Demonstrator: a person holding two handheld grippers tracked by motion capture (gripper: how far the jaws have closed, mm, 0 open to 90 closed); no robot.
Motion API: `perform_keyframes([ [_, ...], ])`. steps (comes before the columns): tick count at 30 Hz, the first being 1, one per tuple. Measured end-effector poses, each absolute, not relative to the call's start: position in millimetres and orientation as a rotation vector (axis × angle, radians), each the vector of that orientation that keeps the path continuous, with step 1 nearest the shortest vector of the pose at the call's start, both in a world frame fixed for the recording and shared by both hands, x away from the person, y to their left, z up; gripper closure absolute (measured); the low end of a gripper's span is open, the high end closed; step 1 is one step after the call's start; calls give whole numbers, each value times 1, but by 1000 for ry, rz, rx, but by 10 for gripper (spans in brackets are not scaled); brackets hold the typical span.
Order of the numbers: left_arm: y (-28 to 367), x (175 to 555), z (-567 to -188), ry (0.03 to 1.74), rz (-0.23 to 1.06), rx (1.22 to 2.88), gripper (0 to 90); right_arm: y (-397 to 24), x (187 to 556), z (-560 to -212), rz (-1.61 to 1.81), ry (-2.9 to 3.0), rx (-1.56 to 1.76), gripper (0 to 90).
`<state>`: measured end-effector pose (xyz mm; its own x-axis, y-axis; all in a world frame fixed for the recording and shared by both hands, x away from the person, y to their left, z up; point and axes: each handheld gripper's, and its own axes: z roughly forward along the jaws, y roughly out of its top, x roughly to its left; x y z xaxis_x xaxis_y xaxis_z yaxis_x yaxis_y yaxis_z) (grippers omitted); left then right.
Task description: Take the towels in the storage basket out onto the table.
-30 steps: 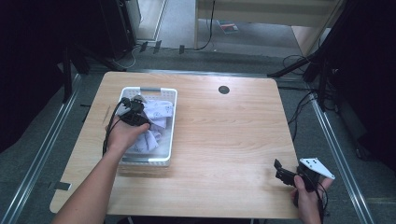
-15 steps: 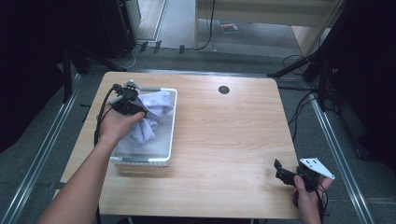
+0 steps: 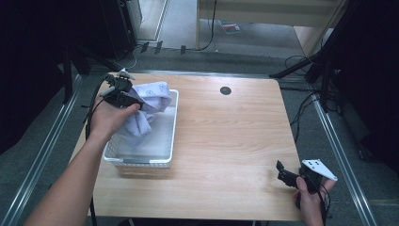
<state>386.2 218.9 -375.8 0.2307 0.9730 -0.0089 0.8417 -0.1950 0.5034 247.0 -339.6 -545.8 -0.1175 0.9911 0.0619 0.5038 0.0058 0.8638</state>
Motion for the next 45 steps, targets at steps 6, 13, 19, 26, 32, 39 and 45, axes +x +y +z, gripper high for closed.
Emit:
perform_keyframes([
  [6, 220, 385, -365, 1660, 442, 2096, 591, -340, 247, -546, 1033, 1681, 1549, 0],
  [13, 216, 387, -357, 1649, 440, 2105, 590, -340, 247, -546, 1033, 1682, 1546, 0],
  [19, 211, 388, -348, 1634, 439, 2114, 590, -340, 247, -546, 1033, 1682, 1550, 0],
  [26, 205, 389, -333, 1615, 457, 2119, 588, -340, 247, -546, 1036, 1682, 1552, 0],
  [32, 200, 390, -321, 1600, 473, 2114, 587, -340, 247, -546, 1037, 1682, 1552, 0],
  [39, 198, 390, -312, 1597, 479, 2116, 585, -340, 247, -546, 1039, 1682, 1555, 0],
  [45, 197, 391, -307, 1584, 481, 2118, 585, -340, 247, -546, 1038, 1681, 1555, 0],
])
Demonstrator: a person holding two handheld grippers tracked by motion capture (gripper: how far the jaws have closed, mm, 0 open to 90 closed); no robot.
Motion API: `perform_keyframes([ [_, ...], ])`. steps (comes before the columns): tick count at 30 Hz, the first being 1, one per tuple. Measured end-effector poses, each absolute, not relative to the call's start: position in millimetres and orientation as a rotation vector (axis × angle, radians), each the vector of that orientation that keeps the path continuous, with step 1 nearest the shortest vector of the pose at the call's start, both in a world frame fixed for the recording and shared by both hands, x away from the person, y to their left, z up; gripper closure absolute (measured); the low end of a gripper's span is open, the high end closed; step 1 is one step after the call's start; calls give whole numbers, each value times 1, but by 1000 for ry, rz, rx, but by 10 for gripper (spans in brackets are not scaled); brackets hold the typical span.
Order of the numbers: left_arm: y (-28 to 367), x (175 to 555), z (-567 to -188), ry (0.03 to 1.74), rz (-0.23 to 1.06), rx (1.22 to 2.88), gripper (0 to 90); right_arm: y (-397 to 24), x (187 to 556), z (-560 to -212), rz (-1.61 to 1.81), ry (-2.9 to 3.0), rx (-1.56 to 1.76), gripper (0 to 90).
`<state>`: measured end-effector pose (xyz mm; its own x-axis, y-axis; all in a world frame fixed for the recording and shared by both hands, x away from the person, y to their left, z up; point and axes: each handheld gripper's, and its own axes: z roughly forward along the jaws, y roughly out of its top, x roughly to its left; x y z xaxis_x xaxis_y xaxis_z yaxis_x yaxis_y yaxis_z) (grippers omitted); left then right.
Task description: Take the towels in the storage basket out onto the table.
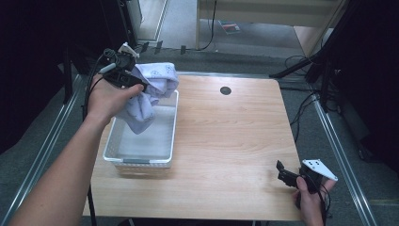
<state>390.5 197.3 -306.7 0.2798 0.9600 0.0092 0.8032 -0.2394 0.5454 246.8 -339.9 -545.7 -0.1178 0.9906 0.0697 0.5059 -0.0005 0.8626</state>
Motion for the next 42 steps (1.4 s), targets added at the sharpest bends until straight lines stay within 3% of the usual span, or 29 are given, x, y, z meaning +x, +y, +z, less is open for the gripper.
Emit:
perform_keyframes([
  [22, 194, 391, -296, 1571, 483, 2122, 581, -340, 247, -546, 1037, 1681, 1554, 0],
  [42, 157, 395, -296, 1517, 459, 2139, 580, -340, 247, -546, 1040, 1678, 1553, 0],
])
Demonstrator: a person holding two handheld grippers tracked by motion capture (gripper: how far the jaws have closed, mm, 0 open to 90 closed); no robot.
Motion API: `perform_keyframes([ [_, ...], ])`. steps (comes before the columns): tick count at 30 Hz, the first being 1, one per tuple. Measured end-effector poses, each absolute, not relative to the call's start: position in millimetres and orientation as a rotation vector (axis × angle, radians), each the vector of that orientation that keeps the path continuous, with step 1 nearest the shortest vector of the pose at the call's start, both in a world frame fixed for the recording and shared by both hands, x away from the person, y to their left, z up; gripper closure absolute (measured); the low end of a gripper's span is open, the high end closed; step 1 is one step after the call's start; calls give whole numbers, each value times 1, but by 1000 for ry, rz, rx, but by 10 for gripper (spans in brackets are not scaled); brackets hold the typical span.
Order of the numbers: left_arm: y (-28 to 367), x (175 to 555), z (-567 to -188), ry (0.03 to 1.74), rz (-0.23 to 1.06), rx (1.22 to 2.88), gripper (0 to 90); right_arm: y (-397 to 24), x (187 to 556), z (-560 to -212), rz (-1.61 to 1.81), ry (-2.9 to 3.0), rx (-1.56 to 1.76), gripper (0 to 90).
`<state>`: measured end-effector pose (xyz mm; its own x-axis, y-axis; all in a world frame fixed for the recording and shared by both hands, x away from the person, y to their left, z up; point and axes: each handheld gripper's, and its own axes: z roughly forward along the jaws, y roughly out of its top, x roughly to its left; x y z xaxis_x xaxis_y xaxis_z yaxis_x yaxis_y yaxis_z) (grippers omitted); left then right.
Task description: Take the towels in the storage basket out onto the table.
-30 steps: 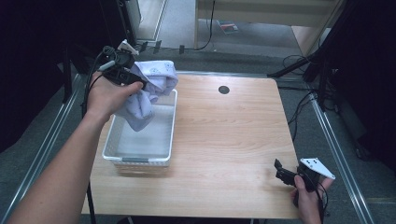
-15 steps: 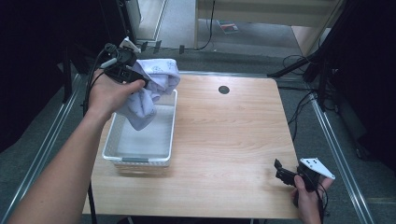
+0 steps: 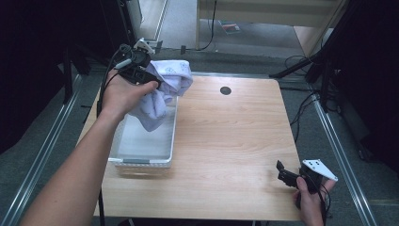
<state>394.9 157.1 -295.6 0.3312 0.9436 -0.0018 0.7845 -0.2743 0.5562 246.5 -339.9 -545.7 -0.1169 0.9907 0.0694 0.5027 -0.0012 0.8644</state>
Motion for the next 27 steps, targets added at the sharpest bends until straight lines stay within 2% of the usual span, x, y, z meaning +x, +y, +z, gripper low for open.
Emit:
perform_keyframes([
  [27, 87, 399, -297, 1424, 397, 2179, 577, -340, 246, -546, 1047, 1682, 1550, 0],
])
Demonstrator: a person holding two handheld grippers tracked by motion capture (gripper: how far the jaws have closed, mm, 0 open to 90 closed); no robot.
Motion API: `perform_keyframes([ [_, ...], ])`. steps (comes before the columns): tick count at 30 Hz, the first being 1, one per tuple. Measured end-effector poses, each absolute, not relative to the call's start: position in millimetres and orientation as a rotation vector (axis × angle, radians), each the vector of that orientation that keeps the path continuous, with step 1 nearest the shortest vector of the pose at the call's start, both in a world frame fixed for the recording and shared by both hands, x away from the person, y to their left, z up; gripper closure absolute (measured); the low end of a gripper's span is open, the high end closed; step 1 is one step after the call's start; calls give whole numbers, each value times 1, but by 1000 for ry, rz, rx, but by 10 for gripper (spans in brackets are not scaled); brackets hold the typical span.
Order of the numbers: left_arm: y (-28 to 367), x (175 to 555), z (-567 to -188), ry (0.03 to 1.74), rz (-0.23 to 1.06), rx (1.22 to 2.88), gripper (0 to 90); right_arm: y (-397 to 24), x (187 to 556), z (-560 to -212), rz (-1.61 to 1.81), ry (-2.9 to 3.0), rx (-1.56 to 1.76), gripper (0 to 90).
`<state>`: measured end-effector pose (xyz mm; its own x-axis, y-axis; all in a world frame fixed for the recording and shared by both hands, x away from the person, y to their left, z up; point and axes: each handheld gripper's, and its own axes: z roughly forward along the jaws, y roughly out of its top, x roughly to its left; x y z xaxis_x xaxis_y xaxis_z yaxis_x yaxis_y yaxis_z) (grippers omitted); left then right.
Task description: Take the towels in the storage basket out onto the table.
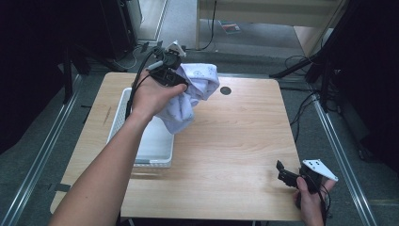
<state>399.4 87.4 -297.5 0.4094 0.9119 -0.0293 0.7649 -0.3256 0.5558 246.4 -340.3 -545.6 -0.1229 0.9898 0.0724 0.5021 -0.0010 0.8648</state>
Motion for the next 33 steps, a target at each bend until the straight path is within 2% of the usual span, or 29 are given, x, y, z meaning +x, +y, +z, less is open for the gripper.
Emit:
perform_keyframes([
  [18, 34, 401, -311, 1363, 343, 2208, 571, -341, 247, -546, 1062, 1681, 1547, 0],
  [33, 6, 407, -363, 1404, 257, 2231, 555, -341, 246, -546, 1063, 1685, 1546, 0],
])
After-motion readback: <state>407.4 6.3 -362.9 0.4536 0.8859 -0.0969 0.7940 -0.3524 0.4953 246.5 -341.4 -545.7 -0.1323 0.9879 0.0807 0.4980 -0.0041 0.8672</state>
